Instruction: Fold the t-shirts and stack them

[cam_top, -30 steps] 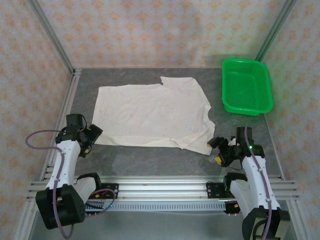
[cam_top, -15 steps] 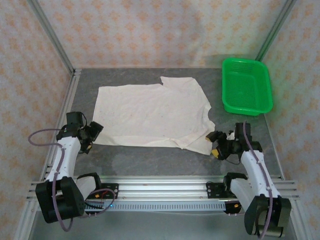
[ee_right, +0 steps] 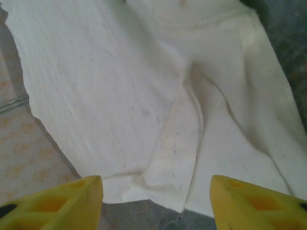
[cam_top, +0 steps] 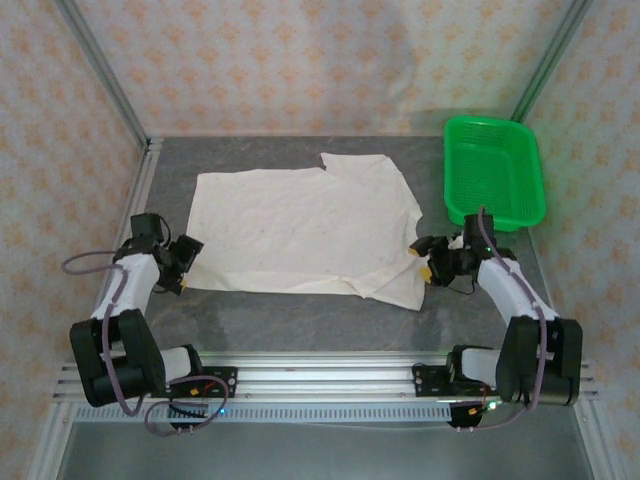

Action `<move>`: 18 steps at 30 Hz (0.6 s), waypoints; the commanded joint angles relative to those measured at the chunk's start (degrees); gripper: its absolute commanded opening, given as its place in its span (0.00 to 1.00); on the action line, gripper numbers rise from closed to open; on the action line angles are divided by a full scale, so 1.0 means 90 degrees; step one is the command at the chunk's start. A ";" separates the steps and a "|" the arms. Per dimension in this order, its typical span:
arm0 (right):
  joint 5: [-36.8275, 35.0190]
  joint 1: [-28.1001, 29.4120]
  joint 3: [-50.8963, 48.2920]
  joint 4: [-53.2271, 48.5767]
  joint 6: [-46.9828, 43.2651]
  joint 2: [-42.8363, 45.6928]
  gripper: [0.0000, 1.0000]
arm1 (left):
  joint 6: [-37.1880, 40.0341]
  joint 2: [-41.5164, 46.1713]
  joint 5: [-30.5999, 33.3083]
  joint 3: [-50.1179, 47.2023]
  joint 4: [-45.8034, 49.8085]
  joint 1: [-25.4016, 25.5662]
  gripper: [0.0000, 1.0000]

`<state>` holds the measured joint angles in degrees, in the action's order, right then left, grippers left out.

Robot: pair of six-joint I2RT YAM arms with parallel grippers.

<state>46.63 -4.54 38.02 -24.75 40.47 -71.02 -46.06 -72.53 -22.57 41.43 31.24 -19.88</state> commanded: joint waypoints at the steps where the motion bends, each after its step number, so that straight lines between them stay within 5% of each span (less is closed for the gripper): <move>1: -0.0266 0.0051 0.0207 0.0237 -0.0014 -0.0277 0.57 | -0.0006 -0.0209 -0.0119 0.0157 -0.0262 -0.0105 0.85; 18: -0.0832 0.0296 0.0687 0.0550 -0.0016 -0.1542 0.43 | -0.0201 -0.1794 -0.0244 0.0779 -0.1059 -0.0125 0.77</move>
<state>41.52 -2.59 42.37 -20.73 40.49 -83.79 -47.07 -87.37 -24.29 46.52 23.11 -20.53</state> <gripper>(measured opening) 0.437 0.773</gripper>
